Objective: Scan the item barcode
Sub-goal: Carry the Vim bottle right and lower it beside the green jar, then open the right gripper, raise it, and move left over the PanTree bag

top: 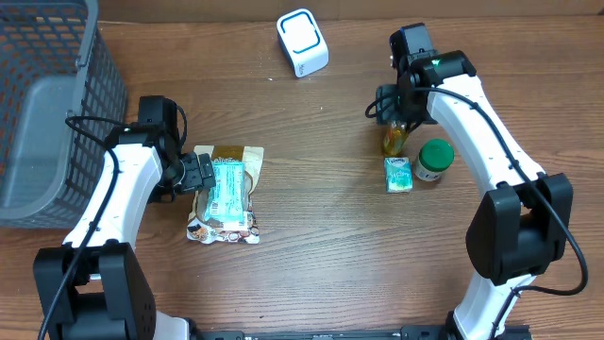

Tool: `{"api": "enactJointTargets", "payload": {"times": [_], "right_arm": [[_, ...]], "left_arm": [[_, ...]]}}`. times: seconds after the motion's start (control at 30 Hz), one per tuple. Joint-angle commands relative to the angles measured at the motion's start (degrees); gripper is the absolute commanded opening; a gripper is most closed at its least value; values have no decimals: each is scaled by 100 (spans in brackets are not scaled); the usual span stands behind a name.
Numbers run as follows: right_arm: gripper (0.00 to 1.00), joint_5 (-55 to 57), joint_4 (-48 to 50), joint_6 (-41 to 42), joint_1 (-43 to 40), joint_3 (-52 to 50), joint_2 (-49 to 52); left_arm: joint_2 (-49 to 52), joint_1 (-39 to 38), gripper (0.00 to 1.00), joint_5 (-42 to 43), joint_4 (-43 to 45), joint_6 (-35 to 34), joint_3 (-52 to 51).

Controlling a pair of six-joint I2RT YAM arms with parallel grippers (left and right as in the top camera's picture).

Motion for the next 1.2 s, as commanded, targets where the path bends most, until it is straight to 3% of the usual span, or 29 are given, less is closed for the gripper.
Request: {"api": "enactJointTargets", "payload": {"times": [0.0,0.27,0.77,1.0,1.17], "right_arm": [[75,20,442,-2,-17,7,-116],[75,-262,1174,0,22,7,-116],[74,-1561,570,72,675,7,-114],[80,-2028,273,785,1121,7,-114],[84,-2015,341,800,1357,7,-114]], "left_arm": [[24,-24,100,46,-11,66,85],[24,-24,99,46,-13,66,85],[24,-24,100,46,-13,66,85],[24,-24,100,46,-13,66,85],[24,-24,99,46,-13,66,85]]}}
